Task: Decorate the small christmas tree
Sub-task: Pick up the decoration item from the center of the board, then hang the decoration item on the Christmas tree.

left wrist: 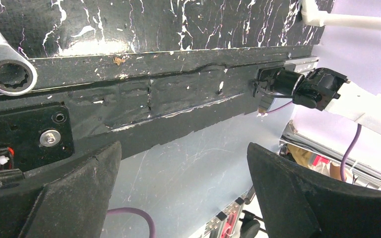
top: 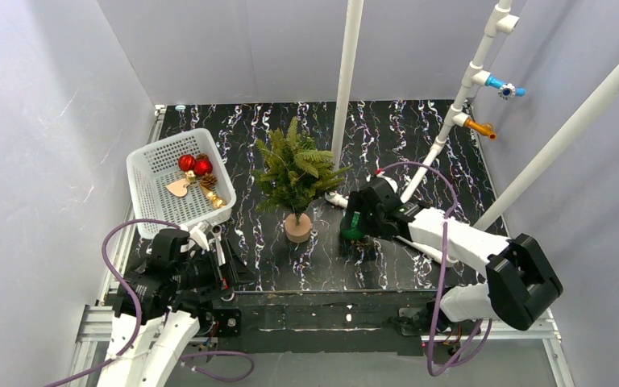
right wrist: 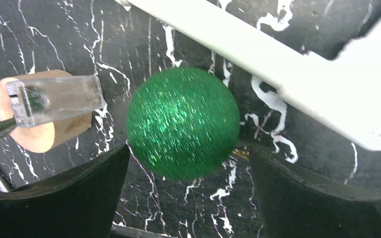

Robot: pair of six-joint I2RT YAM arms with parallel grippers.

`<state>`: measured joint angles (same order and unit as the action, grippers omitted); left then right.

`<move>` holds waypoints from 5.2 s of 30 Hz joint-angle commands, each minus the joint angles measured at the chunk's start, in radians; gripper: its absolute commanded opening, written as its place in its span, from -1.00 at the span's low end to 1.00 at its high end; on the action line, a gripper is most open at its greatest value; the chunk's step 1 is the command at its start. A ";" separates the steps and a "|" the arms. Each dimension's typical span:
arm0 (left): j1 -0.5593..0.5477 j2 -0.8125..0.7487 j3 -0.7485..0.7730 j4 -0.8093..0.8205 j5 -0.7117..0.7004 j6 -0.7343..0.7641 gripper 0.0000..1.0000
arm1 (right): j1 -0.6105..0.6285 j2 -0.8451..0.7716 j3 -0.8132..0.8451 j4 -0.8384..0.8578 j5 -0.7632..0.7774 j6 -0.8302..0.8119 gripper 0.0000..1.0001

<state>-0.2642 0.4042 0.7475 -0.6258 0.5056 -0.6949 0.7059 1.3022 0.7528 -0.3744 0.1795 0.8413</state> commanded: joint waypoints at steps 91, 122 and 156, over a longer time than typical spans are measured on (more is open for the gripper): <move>-0.002 0.073 0.156 -0.112 -0.154 0.057 0.99 | -0.036 -0.390 0.510 0.039 -0.209 -0.064 -0.21; -0.002 0.083 0.155 -0.110 -0.124 0.059 0.99 | -0.036 -0.358 0.561 0.082 -0.199 -0.075 -0.21; -0.002 0.074 0.147 -0.113 -0.121 0.057 0.99 | -0.036 -0.332 0.503 0.138 -0.295 -0.020 -0.22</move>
<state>-0.2642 0.4740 0.8864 -0.6724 0.3626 -0.6434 0.6735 0.9642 1.2675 -0.3027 -0.1009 0.8143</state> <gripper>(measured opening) 0.993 0.799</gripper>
